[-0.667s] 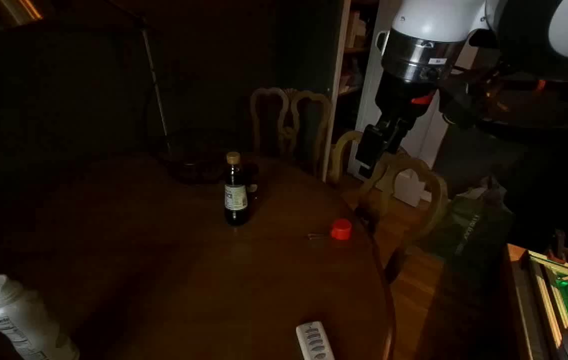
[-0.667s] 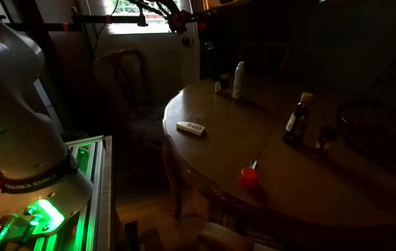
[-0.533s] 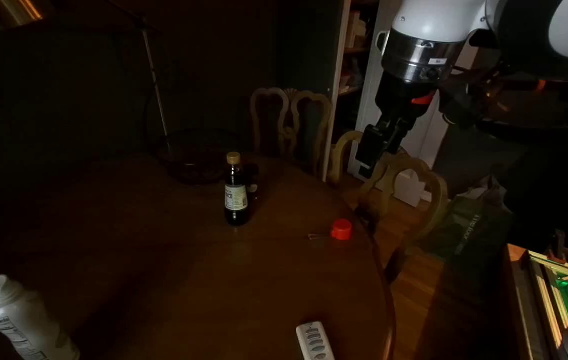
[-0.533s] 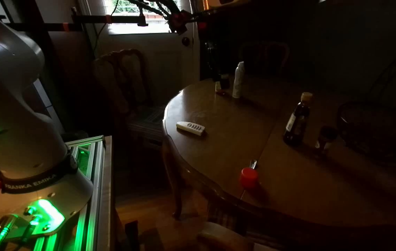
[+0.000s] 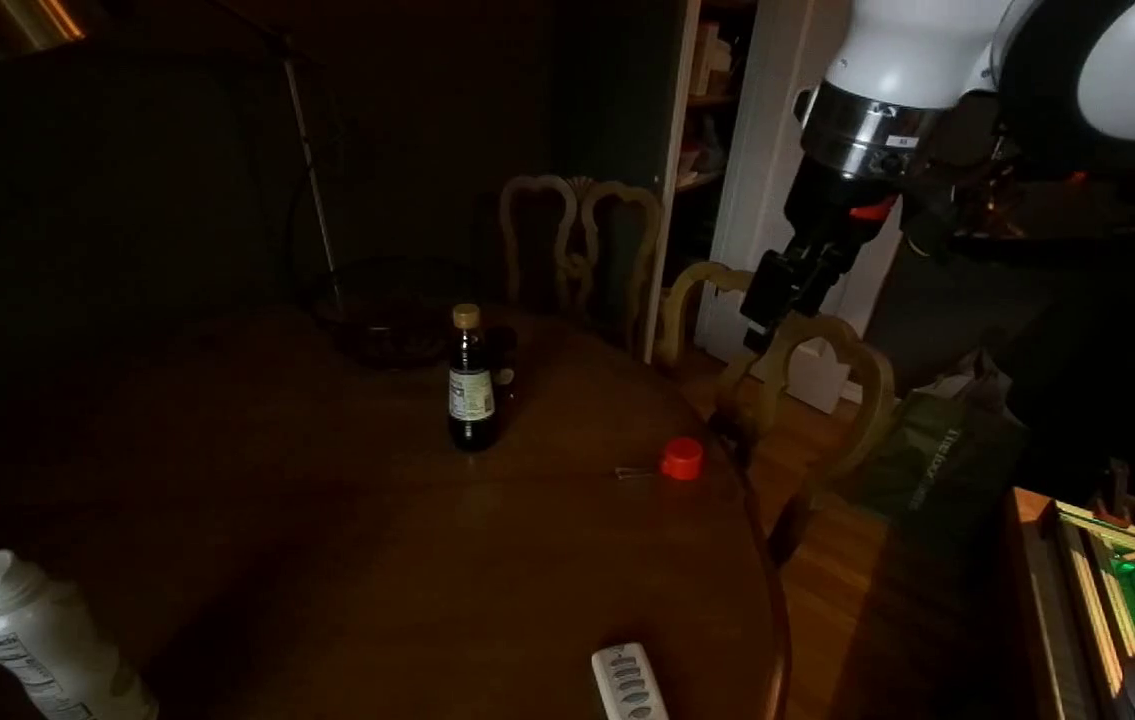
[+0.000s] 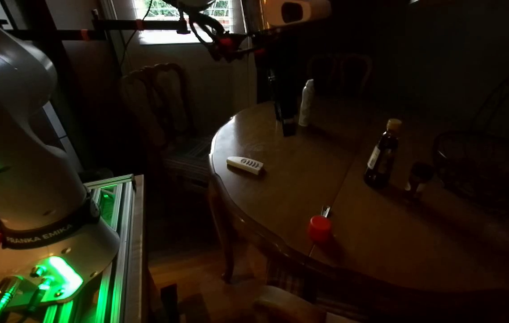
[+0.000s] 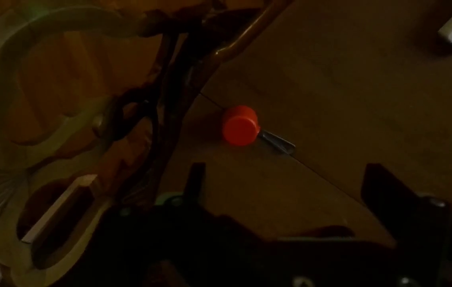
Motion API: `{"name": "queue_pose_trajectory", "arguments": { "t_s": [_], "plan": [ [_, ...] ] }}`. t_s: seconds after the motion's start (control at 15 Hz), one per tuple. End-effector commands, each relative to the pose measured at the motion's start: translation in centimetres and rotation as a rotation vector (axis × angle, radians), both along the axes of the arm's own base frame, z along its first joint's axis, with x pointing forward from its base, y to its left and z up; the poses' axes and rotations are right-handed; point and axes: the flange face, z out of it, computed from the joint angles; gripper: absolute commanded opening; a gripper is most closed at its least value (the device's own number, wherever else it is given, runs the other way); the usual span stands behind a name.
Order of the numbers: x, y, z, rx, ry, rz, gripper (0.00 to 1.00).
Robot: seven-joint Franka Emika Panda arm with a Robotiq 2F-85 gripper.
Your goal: Push the chair at the front outwards.
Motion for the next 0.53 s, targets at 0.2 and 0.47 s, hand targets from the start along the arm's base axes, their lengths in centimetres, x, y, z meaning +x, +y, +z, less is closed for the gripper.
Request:
{"name": "queue_pose_trajectory", "arguments": {
  "t_s": [0.2,0.47],
  "plan": [
    [-2.3,-8.0,-1.6,-0.005,-0.124,-0.185,1.0],
    [-4.2,-14.1,-1.4,-0.013,-0.101,-0.345,1.0]
  ]
}}
